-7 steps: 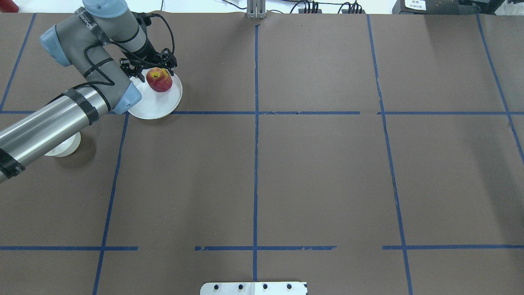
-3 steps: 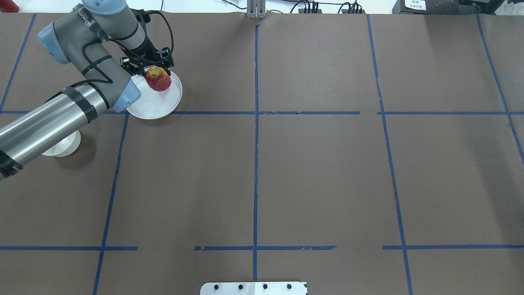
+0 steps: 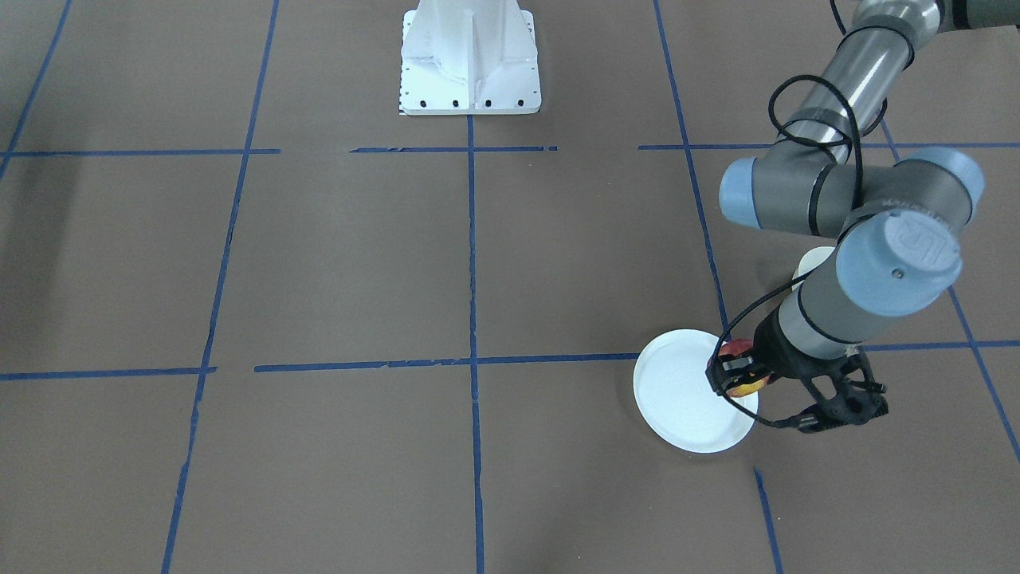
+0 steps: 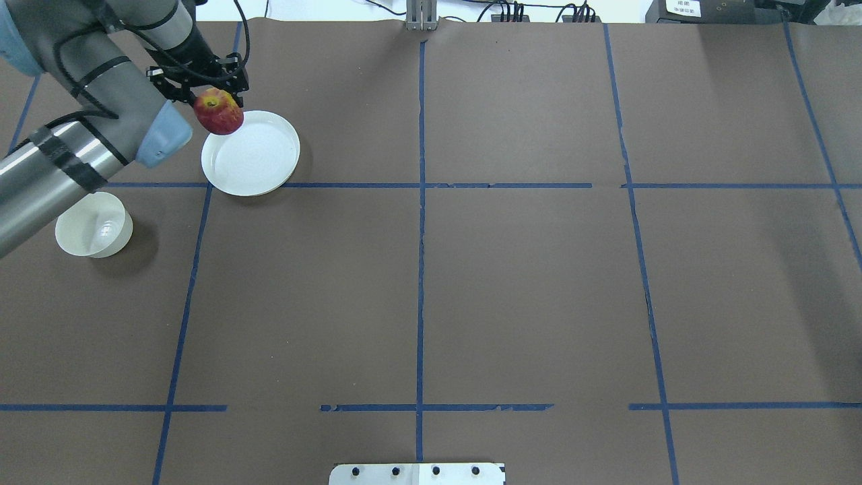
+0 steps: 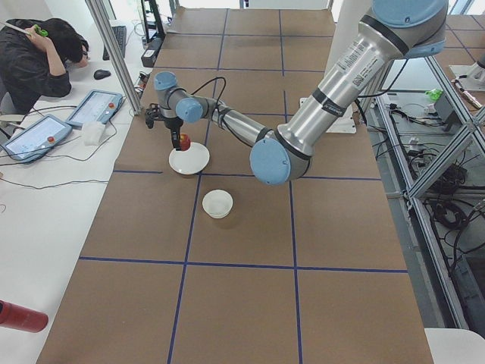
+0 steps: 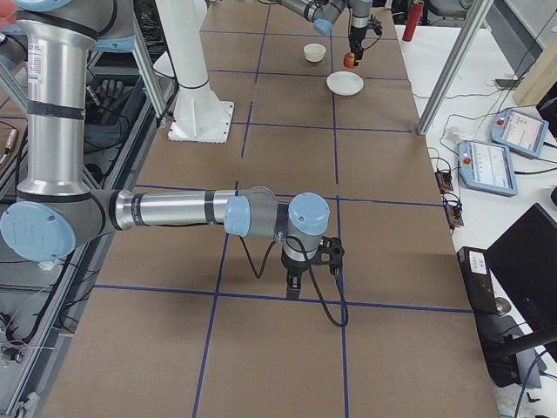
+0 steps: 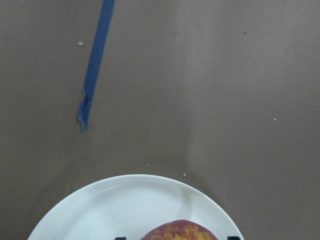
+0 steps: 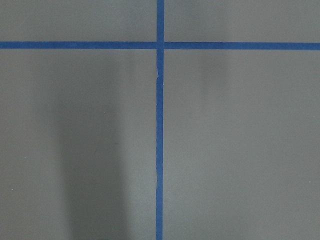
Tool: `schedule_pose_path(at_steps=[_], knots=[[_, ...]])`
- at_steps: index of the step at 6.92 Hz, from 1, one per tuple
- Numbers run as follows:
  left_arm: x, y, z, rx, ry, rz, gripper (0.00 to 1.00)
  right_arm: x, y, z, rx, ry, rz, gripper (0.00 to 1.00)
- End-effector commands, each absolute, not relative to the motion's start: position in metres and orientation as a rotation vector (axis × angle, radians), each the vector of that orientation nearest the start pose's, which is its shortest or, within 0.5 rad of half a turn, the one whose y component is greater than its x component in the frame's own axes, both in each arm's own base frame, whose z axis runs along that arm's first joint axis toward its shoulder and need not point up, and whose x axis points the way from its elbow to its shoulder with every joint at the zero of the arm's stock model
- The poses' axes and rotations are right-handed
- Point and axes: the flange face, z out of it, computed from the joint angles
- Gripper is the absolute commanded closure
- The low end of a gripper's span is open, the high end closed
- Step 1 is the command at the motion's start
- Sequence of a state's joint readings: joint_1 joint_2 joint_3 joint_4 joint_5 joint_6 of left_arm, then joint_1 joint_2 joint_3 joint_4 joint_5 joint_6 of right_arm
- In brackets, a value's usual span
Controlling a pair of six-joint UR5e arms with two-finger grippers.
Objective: Move apple from plate to bowl
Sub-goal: 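Lift the apple with the left gripper and carry it toward the white bowl, then lower the apple into the white bowl and open the left gripper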
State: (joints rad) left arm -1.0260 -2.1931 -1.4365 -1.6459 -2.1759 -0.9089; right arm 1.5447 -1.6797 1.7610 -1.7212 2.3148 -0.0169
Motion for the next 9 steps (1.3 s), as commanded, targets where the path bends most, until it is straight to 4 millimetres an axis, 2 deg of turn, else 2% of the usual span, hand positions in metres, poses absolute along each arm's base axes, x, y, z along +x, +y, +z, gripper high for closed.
schedule_pose_path(at_steps=[1, 2, 3, 4, 5, 7, 9], knots=[[0.214, -0.526, 0.387, 0.066, 0.794, -0.098, 1.00, 0.054, -0.441, 0.633, -0.069, -0.743, -0.015, 0.00], [0.194, -0.496, 0.418, 0.118, 0.789, -0.105, 1.00, 0.054, -0.441, 0.634, -0.071, -0.743, -0.015, 0.00], [0.184, -0.478, 0.460, 0.173, 0.778, -0.137, 1.00, 0.054, -0.441, 0.633, -0.069, -0.743, -0.015, 0.00], [0.188, -0.483, 0.489, 0.189, 0.816, -0.192, 1.00, 0.054, -0.441, 0.633, -0.069, -0.743, -0.015, 0.00], [0.204, -0.484, 0.508, 0.178, 0.838, -0.207, 1.00, 0.054, -0.441, 0.634, -0.071, -0.743, -0.015, 0.00], [0.209, -0.488, 0.516, 0.174, 0.837, -0.208, 1.00, 0.054, -0.441, 0.633, -0.069, -0.743, -0.015, 0.00], [0.220, -0.496, 0.534, 0.153, 0.808, -0.211, 1.00, 0.054, -0.441, 0.633, -0.069, -0.743, -0.015, 0.00]])
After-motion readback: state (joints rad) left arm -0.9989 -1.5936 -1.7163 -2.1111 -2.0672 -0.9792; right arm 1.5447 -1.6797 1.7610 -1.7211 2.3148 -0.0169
